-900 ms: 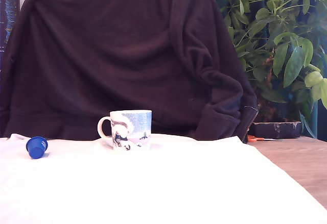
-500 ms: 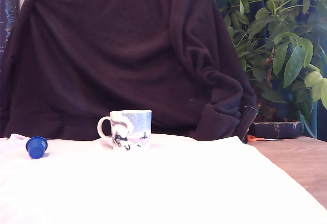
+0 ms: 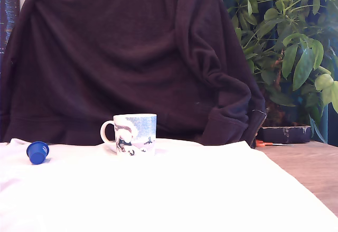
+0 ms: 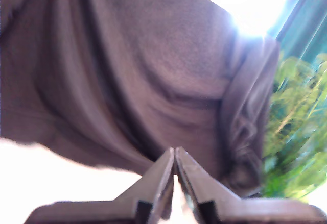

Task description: Pick the blue coffee capsule and place it inside the blue coffee cup

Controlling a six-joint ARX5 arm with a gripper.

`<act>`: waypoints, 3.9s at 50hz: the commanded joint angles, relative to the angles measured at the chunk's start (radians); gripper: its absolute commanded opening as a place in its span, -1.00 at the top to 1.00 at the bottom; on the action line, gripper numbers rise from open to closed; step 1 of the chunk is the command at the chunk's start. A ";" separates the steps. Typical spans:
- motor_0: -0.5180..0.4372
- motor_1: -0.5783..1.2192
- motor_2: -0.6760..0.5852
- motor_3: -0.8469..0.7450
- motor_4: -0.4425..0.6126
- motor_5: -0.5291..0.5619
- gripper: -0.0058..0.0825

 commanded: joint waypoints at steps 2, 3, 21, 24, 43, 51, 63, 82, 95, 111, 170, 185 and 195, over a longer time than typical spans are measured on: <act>-0.010 0.063 -0.010 0.007 -0.017 -0.044 0.91; -0.011 0.080 -0.003 0.006 -0.017 -0.044 0.91; -0.022 0.528 0.256 -0.091 -0.056 -0.007 0.66; -0.024 0.608 0.307 -0.107 -0.021 0.000 0.10; -0.026 1.016 0.628 -0.365 0.050 0.037 -0.89; -0.027 1.159 0.773 -0.495 0.043 0.038 -0.89; -0.083 1.325 0.922 -0.624 -0.087 0.039 -0.89; -0.160 1.530 1.046 -0.632 -0.224 0.038 -0.89; -0.160 1.630 1.075 -0.646 -0.251 0.045 -0.89; -0.160 1.681 1.075 -0.609 -0.271 0.046 -0.82; -0.156 1.749 1.100 -0.602 -0.255 0.159 0.61; -0.158 1.747 1.257 -0.697 -0.237 0.222 0.61; -0.166 1.743 1.368 -0.798 -0.229 0.292 0.61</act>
